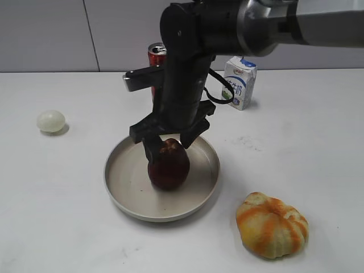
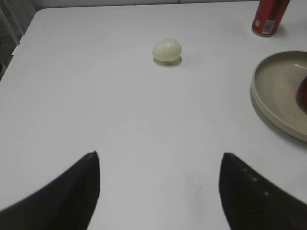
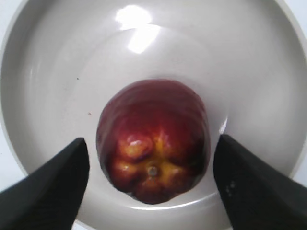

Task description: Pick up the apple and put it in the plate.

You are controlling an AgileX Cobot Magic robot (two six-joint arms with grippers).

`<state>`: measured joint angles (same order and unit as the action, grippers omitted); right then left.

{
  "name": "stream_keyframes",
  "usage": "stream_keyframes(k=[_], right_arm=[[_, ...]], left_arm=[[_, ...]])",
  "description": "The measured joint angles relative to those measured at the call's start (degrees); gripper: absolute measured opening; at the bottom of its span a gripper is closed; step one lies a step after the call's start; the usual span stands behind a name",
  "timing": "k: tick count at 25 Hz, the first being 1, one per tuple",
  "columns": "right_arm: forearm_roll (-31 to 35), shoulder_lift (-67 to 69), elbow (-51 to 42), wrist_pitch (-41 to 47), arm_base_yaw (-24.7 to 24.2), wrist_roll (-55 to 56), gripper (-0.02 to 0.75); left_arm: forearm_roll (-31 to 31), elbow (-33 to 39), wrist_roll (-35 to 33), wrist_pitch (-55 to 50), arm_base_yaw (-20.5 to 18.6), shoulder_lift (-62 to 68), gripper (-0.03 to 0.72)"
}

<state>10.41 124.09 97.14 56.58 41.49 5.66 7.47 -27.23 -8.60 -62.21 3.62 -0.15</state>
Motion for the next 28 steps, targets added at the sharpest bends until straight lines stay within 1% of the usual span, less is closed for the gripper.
stream_keyframes(k=[3, 5, 8, 11, 13, 21, 24, 28], right_arm=[[-1.1, 0.0, 3.0, 2.8, -0.3, 0.0, 0.613], [-1.3, 0.0, 6.3, 6.3, -1.0, 0.0, 0.613], [-1.3, 0.0, 12.2, 10.7, -3.8, -0.9, 0.613], [-1.4, 0.0, 17.5, 12.0, -9.0, -1.0, 0.612], [-1.6, -0.1, 19.2, 12.2, -13.4, -1.1, 0.605], [-2.7, -2.1, 19.7, 12.5, -30.2, -1.1, 0.594], [-3.2, -5.3, 18.2, 12.5, -35.0, -1.3, 0.594], [-4.2, -11.1, 10.6, 12.5, -40.2, -2.9, 0.594]], left_arm=[[0.0, 0.0, 0.0, 0.0, 0.0, 0.0, 0.589], [0.0, 0.0, 0.0, 0.0, 0.0, 0.0, 0.589], [0.0, 0.0, 0.0, 0.0, 0.0, 0.0, 0.589], [0.0, 0.0, 0.0, 0.0, 0.0, 0.0, 0.589], [0.0, 0.0, 0.0, 0.0, 0.0, 0.0, 0.589], [0.0, 0.0, 0.0, 0.0, 0.0, 0.0, 0.589], [0.0, 0.0, 0.0, 0.0, 0.0, 0.0, 0.589], [0.0, 0.0, 0.0, 0.0, 0.0, 0.0, 0.589]])
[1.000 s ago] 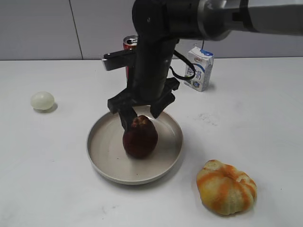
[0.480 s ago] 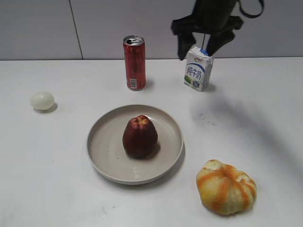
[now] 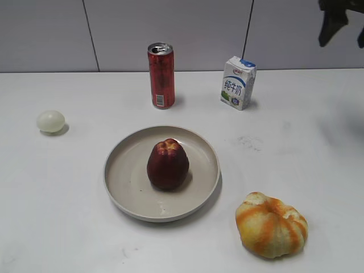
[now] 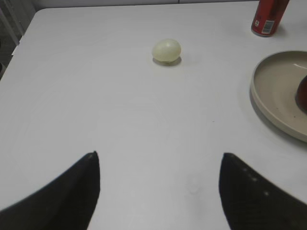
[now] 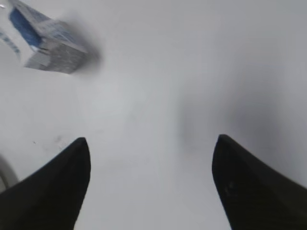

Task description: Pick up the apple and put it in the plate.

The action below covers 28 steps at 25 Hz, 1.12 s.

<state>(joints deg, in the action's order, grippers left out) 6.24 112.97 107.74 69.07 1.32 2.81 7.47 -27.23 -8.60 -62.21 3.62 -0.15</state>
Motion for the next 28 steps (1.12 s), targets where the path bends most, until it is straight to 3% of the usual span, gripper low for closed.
stream_keyframes(k=[9, 15, 21, 28], right_arm=[[-0.9, -22.6, -30.7, -0.3, -1.5, -5.9, 0.594], [-1.0, -40.9, -51.6, -6.3, -1.5, -6.0, 0.593], [-1.0, -56.9, -64.8, -7.6, -1.5, -6.0, 0.593], [-1.1, -75.7, -73.2, -7.7, -1.5, -6.1, 0.592]], left_arm=[[0.0, 0.0, 0.0, 0.0, 0.0, 0.0, 0.589], [0.0, 0.0, 0.0, 0.0, 0.0, 0.0, 0.589], [0.0, 0.0, 0.0, 0.0, 0.0, 0.0, 0.589], [0.0, 0.0, 0.0, 0.0, 0.0, 0.0, 0.589]])
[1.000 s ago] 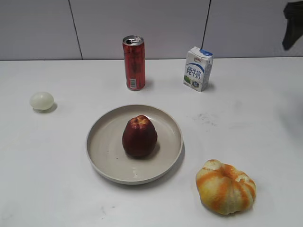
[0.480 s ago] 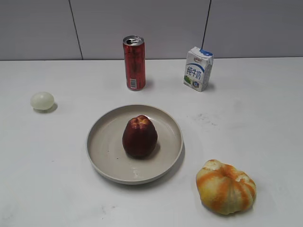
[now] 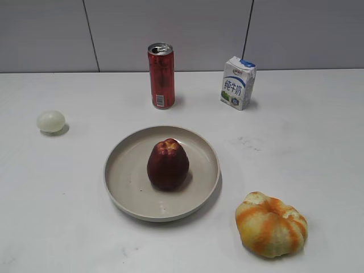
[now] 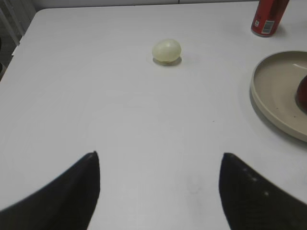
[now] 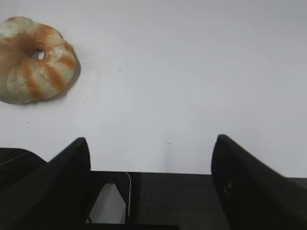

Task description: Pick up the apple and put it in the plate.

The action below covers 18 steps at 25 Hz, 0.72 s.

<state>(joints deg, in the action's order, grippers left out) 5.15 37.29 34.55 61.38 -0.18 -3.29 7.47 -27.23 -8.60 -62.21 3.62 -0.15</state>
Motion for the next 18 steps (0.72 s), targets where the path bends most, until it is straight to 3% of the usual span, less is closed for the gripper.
stream_keyframes(k=[9, 18], right_arm=[[0.1, -20.7, -5.4, -0.5, 0.0, -0.1, 0.592], [0.1, -32.1, -5.7, -1.1, 0.0, -0.1, 0.592]], left_arm=[[0.0, 0.0, 0.0, 0.0, 0.0, 0.0, 0.589], [0.0, 0.0, 0.0, 0.0, 0.0, 0.0, 0.589]])
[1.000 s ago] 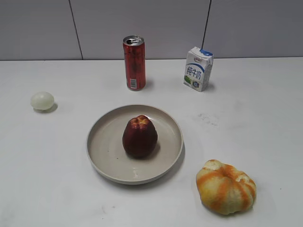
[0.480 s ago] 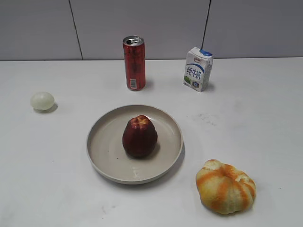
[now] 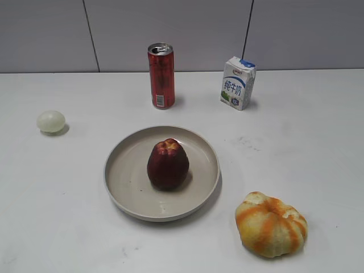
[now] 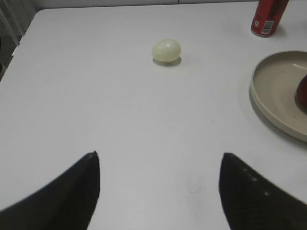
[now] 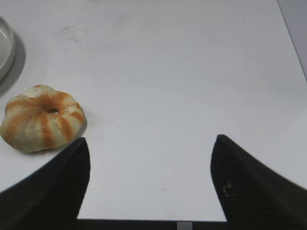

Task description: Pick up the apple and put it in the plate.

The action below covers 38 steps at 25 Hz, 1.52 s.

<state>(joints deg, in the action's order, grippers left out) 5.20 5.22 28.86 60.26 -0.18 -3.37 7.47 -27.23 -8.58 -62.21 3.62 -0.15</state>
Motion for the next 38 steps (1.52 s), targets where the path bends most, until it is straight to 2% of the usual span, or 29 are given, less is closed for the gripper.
stream_keyframes(k=[7, 38], right_arm=[[0.0, -5.4, 0.0, -0.1, 0.0, 0.0, 0.592], [0.0, -5.5, 0.0, -0.1, 0.0, -0.1, 0.592]], left_arm=[[0.0, 0.0, 0.0, 0.0, 0.0, 0.0, 0.589], [0.0, 0.0, 0.0, 0.0, 0.0, 0.0, 0.589]])
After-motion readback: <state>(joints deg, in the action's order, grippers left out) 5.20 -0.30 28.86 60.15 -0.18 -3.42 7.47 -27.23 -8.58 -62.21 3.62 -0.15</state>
